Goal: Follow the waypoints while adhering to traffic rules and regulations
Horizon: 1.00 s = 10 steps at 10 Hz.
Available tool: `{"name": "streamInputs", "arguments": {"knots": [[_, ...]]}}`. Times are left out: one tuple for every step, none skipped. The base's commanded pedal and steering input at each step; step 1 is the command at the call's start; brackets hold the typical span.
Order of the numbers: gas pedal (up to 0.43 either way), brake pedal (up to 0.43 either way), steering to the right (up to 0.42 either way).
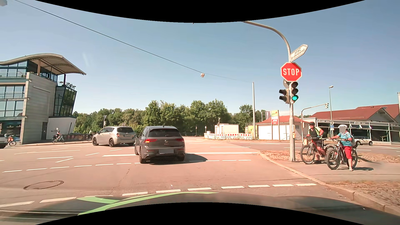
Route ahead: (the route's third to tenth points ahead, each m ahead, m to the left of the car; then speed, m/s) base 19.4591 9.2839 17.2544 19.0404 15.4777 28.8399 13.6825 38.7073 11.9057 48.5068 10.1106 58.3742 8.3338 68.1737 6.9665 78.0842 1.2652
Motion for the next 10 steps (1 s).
{"name": "streamInputs", "arguments": {"knots": [[0.197, 0.0, -0.139], [0.209, 0.0, -0.143], [0.209, 0.0, -0.145], [0.209, 0.0, -0.15], [0.209, 0.0, -0.153], [0.209, 0.0, -0.156], [0.209, 0.0, -0.16], [0.209, 0.0, -0.165], [0.209, 0.0, -0.169], [0.209, 0.0, -0.176]]}}
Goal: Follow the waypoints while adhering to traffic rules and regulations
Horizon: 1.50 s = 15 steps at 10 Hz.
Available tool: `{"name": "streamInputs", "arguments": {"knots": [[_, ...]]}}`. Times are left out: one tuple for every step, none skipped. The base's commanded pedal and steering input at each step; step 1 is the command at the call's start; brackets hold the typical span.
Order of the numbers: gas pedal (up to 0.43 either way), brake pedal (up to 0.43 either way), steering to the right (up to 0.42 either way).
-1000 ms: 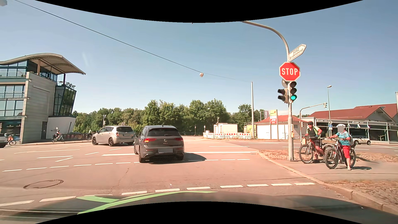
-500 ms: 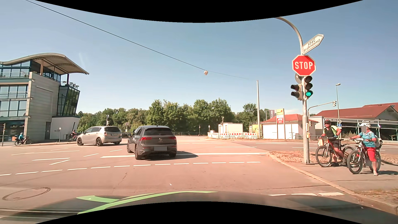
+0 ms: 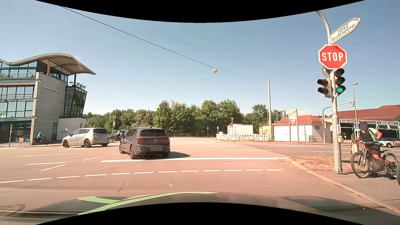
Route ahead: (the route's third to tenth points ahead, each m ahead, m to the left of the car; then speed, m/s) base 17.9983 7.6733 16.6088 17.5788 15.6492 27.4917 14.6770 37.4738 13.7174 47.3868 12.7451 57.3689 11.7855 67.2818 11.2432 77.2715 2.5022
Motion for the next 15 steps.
{"name": "streamInputs", "arguments": {"knots": [[0.209, 0.0, -0.185], [0.209, 0.0, -0.192], [0.209, 0.0, -0.199], [0.209, 0.0, -0.204], [0.209, 0.0, -0.205], [0.209, 0.0, -0.206], [0.209, 0.0, -0.207], [0.209, 0.0, -0.209], [0.209, 0.0, -0.213], [0.209, 0.0, -0.22], [0.209, 0.0, -0.222], [0.209, 0.0, -0.225], [0.209, 0.0, -0.229], [0.209, 0.0, -0.231], [0.209, 0.0, -0.234]]}}
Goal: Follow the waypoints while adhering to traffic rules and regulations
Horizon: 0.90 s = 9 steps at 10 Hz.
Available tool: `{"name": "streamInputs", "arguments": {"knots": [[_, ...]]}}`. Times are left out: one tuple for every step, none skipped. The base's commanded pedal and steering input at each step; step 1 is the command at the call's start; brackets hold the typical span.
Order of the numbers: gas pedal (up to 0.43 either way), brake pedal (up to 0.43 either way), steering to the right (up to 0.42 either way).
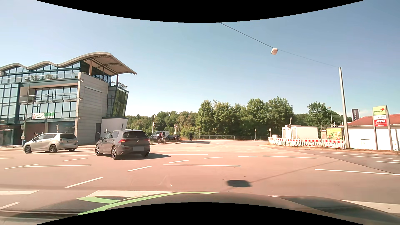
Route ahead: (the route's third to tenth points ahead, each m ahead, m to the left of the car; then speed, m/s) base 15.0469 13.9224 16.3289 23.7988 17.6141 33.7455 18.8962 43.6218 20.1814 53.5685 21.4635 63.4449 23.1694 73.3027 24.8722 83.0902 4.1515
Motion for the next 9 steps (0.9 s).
{"name": "streamInputs", "arguments": {"knots": [[0.209, 0.0, -0.237], [0.209, 0.0, -0.242], [0.209, 0.0, -0.244], [0.209, 0.0, -0.247], [0.197, 0.0, -0.247], [0.189, 0.0, -0.248], [0.177, 0.0, -0.248], [0.177, 0.0, -0.249], [0.169, 0.0, -0.255]]}}
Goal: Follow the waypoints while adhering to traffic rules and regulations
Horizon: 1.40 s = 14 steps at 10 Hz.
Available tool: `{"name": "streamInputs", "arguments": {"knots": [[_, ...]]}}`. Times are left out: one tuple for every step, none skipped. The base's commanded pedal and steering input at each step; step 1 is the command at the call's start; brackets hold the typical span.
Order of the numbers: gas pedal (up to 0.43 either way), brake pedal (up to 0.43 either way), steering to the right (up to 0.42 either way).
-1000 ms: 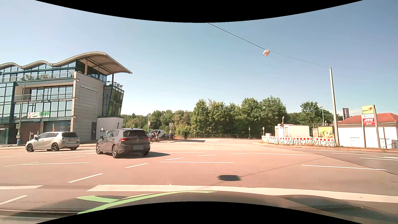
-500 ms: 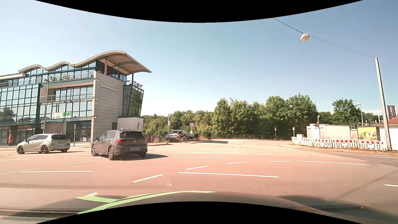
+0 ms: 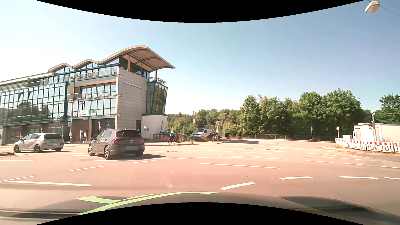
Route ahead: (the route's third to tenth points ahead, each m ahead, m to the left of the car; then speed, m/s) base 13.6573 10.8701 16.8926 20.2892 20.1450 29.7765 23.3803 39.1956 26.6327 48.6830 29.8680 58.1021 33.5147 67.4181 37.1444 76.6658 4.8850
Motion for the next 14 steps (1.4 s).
{"name": "streamInputs", "arguments": {"knots": [[0.157, 0.0, -0.258], [0.157, 0.0, -0.258], [0.157, 0.0, -0.259], [0.15, 0.0, -0.259], [0.15, 0.0, -0.258], [0.138, 0.0, -0.257], [0.13, 0.0, -0.256], [0.13, 0.0, -0.254], [0.13, 0.0, -0.251], [0.13, 0.0, -0.246], [0.13, 0.0, -0.24], [0.13, 0.0, -0.237], [0.13, 0.0, -0.237], [0.13, 0.0, -0.237]]}}
